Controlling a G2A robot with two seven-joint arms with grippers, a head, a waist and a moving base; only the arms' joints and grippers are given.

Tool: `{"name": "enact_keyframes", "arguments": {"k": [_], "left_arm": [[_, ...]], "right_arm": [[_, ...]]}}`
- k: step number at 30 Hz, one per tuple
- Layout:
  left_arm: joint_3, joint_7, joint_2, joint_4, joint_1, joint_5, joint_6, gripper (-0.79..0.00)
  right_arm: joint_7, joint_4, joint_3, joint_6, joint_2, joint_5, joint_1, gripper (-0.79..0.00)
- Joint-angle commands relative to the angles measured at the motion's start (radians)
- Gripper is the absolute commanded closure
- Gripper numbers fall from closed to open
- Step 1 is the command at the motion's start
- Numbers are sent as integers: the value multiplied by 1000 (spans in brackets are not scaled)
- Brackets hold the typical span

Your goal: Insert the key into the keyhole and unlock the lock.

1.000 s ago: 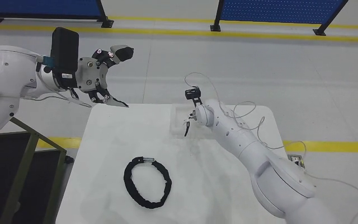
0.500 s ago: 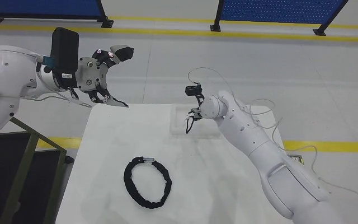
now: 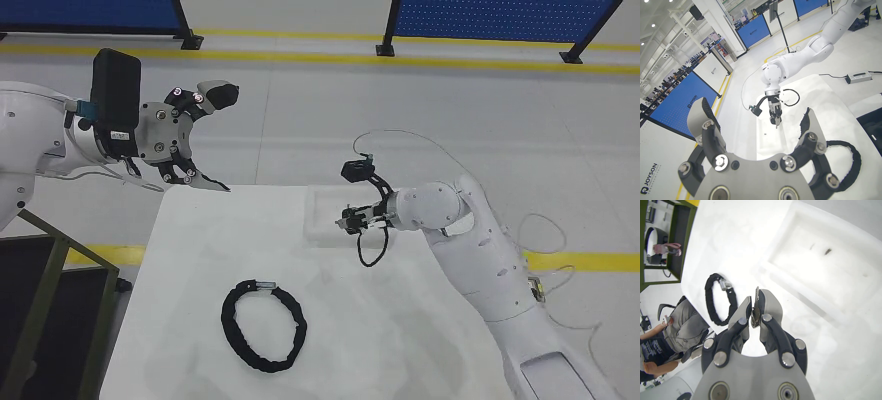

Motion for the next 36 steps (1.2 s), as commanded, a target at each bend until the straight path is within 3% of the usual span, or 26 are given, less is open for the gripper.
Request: {"name": "enact_keyframes", "arguments": {"k": [1,5,13,36], "left_arm": [[0,0,0,0,0,0,0,-785],[0,0,0,0,0,0,0,-785],[0,0,0,0,0,0,0,-785],[-3,-24,1,-8,17,-4,19,-785]], "right_arm": [[26,-65,49,-22,12,38,-44,0],[56,-155,128,-61,30,127,-118,0],[84,-202,233,-102,57,242,-190,0],[84,-202,233,-102,57,242,-190,0]]}}
